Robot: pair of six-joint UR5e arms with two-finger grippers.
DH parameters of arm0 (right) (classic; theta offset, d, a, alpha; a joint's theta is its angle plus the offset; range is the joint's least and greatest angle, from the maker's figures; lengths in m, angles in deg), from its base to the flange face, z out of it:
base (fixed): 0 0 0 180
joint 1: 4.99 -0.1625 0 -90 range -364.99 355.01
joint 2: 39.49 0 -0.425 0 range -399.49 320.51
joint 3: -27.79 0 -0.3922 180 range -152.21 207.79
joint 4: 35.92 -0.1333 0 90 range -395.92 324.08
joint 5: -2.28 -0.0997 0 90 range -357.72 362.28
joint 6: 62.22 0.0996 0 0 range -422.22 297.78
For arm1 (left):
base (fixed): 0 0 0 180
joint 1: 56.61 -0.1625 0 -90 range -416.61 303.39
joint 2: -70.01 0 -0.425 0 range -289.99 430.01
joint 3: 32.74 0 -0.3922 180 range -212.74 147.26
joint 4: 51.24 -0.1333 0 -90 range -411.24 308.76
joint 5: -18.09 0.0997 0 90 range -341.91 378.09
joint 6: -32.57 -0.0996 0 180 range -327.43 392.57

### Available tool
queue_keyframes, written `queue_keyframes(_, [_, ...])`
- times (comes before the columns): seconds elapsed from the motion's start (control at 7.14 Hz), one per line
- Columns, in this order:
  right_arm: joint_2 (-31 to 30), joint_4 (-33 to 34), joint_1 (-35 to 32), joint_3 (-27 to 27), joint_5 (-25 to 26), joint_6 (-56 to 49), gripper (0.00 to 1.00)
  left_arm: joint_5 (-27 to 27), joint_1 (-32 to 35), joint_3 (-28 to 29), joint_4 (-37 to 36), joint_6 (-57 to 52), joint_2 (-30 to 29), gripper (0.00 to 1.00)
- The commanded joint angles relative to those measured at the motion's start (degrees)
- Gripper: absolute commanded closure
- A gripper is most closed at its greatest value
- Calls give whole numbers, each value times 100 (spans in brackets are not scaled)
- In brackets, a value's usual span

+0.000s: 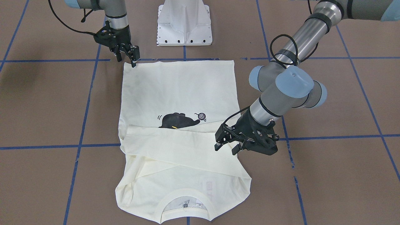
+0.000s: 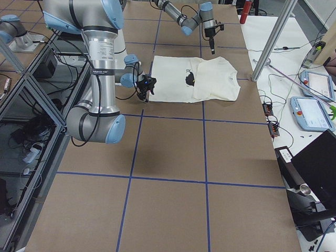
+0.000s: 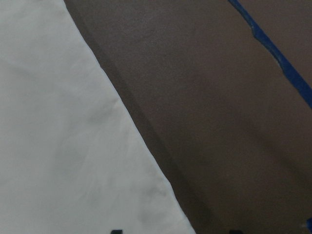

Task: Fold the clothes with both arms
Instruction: 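Move both grippers to the hem corners nearest the robot and grasp them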

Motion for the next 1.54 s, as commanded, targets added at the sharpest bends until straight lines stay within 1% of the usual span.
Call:
queue_keyframes(0.0, [-2,0,34,-29,0,56,54,0,0,-10,27,8,18,29])
queue_keyframes(0.14, [-2,0,52,-29,-8,100,100,9,0,-10,27,8,18,29])
queue_keyframes(0.42, [-2,-43,70,-12,-35,92,100,18,-8,-71,-17,69,1,29])
queue_keyframes(0.56, [7,-52,52,32,-35,74,100,70,-17,-811,-139,522,462,29])
queue_keyframes(0.7, [-2,-61,26,163,-52,48,100,392,-226,-1828,-297,892,1206,29])
queue_keyframes(0.84, [-11,-52,-105,251,-165,30,100,779,-489,-2822,-986,930,1910,29])
queue_keyframes(0.98, [15,-52,-132,252,-210,30,100,1052,-805,-3902,-1863,1235,2682,29])
queue_keyframes(1.12, [24,-61,-132,235,-219,21,100,1290,-1261,-4722,-2324,1856,3360,29])
queue_keyframes(1.26, [42,-61,-124,234,-211,21,100,2084,-2266,-5078,-2407,2602,3985,29])
queue_keyframes(1.4, [50,-61,-115,226,-210,21,100,2449,-2885,-5151,-2417,3114,4182,29])
